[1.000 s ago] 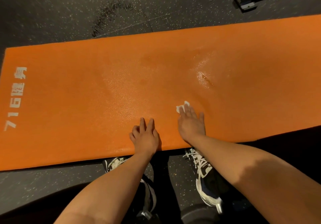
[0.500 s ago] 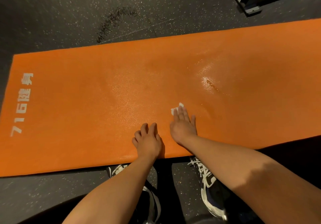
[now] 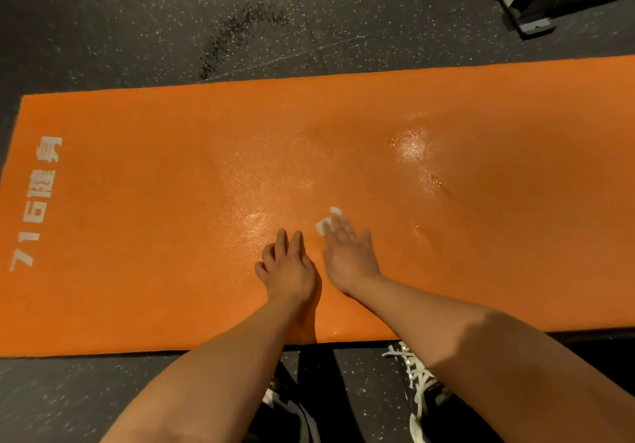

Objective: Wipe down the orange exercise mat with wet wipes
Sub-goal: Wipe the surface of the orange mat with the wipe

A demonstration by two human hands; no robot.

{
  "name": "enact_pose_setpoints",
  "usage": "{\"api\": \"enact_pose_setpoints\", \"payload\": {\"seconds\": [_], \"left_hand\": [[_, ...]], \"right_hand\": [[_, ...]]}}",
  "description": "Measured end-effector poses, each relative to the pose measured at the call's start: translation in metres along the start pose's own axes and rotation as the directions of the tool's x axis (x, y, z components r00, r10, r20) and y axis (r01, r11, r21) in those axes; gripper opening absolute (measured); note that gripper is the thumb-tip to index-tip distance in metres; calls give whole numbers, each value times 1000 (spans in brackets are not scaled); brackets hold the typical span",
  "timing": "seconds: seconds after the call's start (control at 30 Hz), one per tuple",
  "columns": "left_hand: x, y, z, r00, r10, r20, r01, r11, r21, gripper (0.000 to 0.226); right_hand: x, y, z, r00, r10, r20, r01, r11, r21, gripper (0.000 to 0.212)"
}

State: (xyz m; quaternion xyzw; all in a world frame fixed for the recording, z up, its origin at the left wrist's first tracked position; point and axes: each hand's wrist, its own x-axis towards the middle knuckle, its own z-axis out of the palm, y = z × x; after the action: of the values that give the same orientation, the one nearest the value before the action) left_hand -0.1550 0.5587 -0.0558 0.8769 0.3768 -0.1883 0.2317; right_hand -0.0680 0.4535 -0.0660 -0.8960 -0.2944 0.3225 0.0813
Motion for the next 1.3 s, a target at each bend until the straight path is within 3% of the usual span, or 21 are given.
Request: {"api": "enact_pose_setpoints", "payload": {"seconds": [0.07, 0.13, 0.2, 0.27, 0.33, 0.43, 0.53, 0.6, 0.73, 0.8, 0.97, 1.03, 1.17, 1.23, 1.3], "left_hand": [[0, -3, 4, 1000, 3, -10, -3, 1000, -25, 52], [-2, -7, 8, 999, 23, -24, -23, 1000, -19, 51], [-2, -9, 11, 999, 32, -28, -32, 999, 0, 52], [-1, -9, 12, 999, 31, -29, -31, 1000, 1, 53], [-2, -9, 13, 999, 36, -32, -37, 999, -2, 54], [-2, -10, 14, 999, 40, -19, -40, 999, -13, 53], [-2, -11, 12, 999, 51, -17, -52, 998, -27, 53], [-2, -12, 12, 998, 56, -16, -56, 998, -23, 53], [-3, -11, 11, 999, 48, -11, -48, 999, 2, 53], [-3, -10, 10, 999, 43, -5, -43, 999, -1, 54], [-3, -10, 9, 999, 45, 6, -45, 999, -27, 53], [-4, -10, 8, 999, 48, 6, -48, 999, -25, 53], [-3, -9, 9, 999, 42, 8, -42, 999, -11, 54], [-3, -8, 9, 999, 33, 9, -33, 999, -11, 55], [-2, -7, 9, 1000, 25, 9, -25, 999, -26, 54]], "right_hand": [[-2, -9, 8, 980, -194, 49, 196, 979, -60, 57], [2, -2, 8, 969, -246, 33, 248, 964, -92, 56], [7, 11, 2, 991, -127, -38, 123, 988, -95, 57], [10, 21, -2, 992, 89, -84, -92, 995, -37, 60], [9, 15, -2, 985, 159, -64, -159, 987, 6, 61], [0, -3, 7, 998, -56, -2, 56, 998, -14, 58], [-5, 0, 10, 964, -259, 64, 264, 962, -75, 55], [-2, 11, 4, 982, -191, 17, 191, 978, -89, 55], [-1, 24, -7, 976, 199, -87, -196, 980, 35, 60], [-5, 13, -3, 980, 191, -62, -187, 980, 65, 60], [-13, -9, 10, 982, -187, 22, 187, 982, -24, 58], [-6, 3, 8, 990, -140, -29, 138, 989, -43, 62], [5, 25, -4, 965, 229, -126, -222, 973, 70, 66], [6, 18, -2, 962, 242, -124, -230, 967, 108, 66], [2, 1, 5, 989, 107, -105, -94, 988, 120, 65]]}}
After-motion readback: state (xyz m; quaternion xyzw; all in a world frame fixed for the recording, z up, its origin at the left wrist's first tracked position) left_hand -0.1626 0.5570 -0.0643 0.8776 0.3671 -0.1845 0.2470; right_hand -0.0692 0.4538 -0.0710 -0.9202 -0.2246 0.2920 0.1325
